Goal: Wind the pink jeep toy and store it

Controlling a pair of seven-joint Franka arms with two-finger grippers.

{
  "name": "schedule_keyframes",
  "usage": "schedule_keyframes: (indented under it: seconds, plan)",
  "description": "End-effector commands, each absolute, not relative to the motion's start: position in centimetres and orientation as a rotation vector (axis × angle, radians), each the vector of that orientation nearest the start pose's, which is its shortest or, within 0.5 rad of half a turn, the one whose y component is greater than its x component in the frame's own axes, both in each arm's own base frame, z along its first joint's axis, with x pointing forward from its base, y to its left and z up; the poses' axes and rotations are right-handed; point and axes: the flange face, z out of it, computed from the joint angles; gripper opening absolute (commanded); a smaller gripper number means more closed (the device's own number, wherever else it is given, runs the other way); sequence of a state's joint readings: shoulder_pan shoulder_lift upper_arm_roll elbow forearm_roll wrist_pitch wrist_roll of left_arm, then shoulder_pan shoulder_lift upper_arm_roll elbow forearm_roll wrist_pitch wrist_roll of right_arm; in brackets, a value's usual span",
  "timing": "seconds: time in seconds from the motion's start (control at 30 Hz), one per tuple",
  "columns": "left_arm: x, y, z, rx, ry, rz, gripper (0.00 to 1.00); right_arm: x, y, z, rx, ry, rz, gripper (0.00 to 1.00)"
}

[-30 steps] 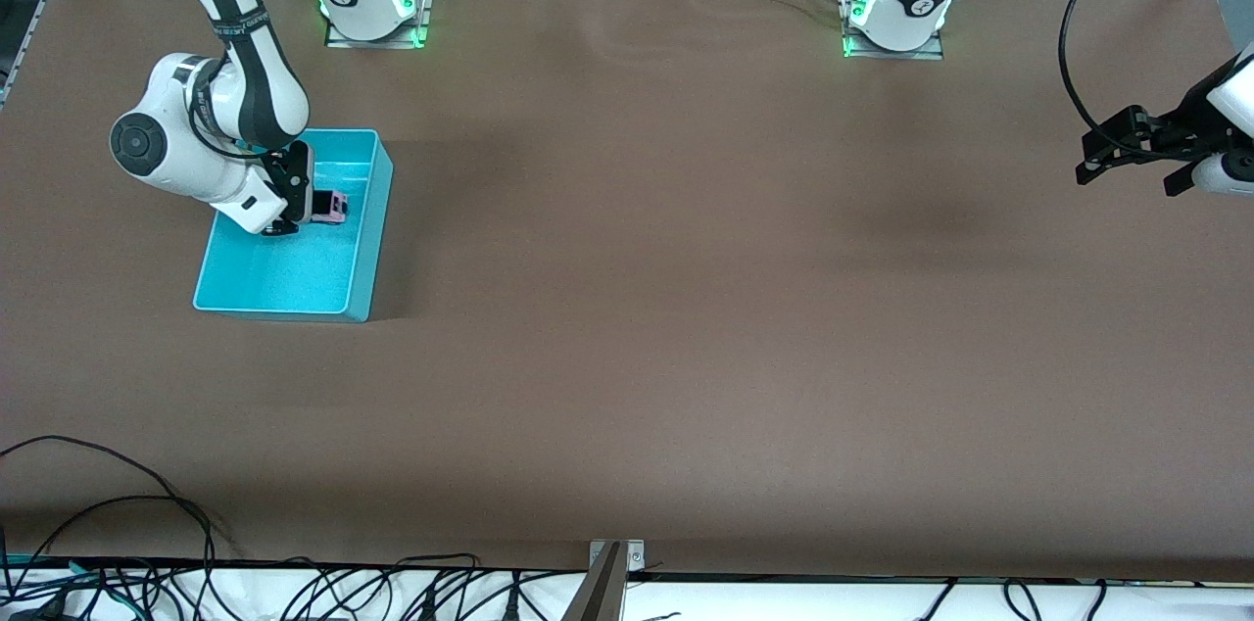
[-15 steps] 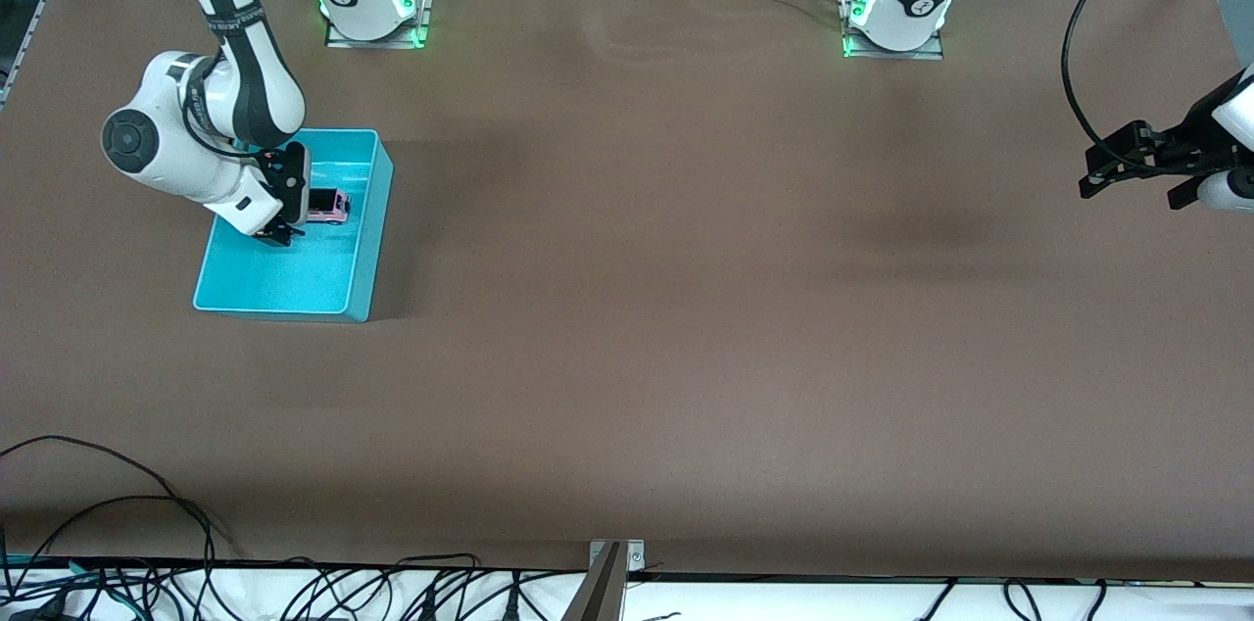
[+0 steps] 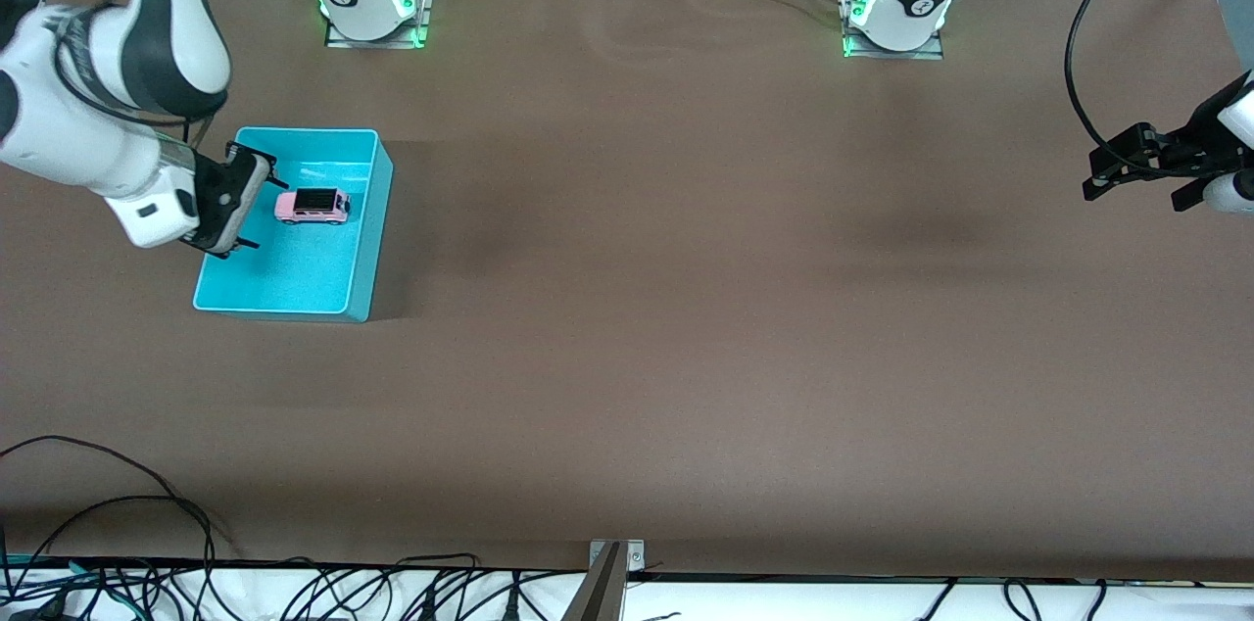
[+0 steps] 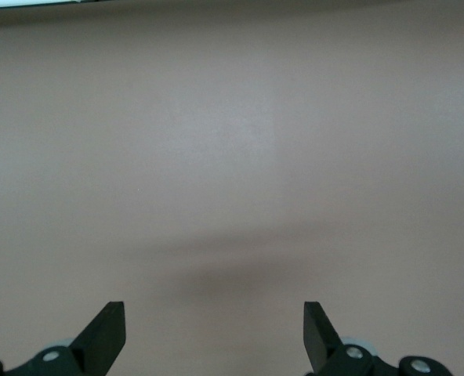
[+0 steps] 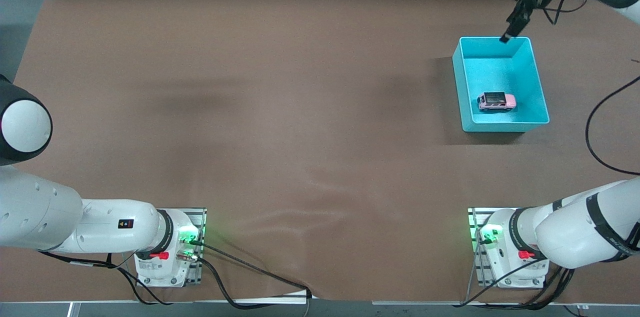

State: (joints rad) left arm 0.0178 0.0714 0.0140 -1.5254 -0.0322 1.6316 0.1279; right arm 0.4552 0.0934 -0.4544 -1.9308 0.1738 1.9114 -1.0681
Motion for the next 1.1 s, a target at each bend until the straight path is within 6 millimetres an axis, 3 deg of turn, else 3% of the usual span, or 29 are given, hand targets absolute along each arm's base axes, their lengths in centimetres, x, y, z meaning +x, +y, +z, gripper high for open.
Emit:
schedule_keyframes:
  seconds: [0.0,0.13,0.3,0.53,1.07]
  plan:
    - [58.6,1.4,61.7,-3.173,0.154,-0.063,1.00,58.5,3.7,48.8,-2.808,-1.050,0.041,1.00]
    - [58.6,1.3,61.7,-3.173,0.154,-0.063,1.00,59.2,5.2,52.3,-2.905,-0.858,0.022,1.00]
    - [58.6,1.4,61.7,-3.173,0.154,-0.063,1.00,59.5,5.3,55.7,-3.018,-0.699,0.011,1.00]
    - [58.6,0.9,61.8,-3.171,0.162,-0.065,1.00,59.3,4.5,60.5,-3.082,-0.667,0.013,1.00]
    - [58.6,1.3,61.8,-3.173,0.152,-0.068,1.00,59.5,2.5,62.3,-3.144,-0.628,-0.018,1.00]
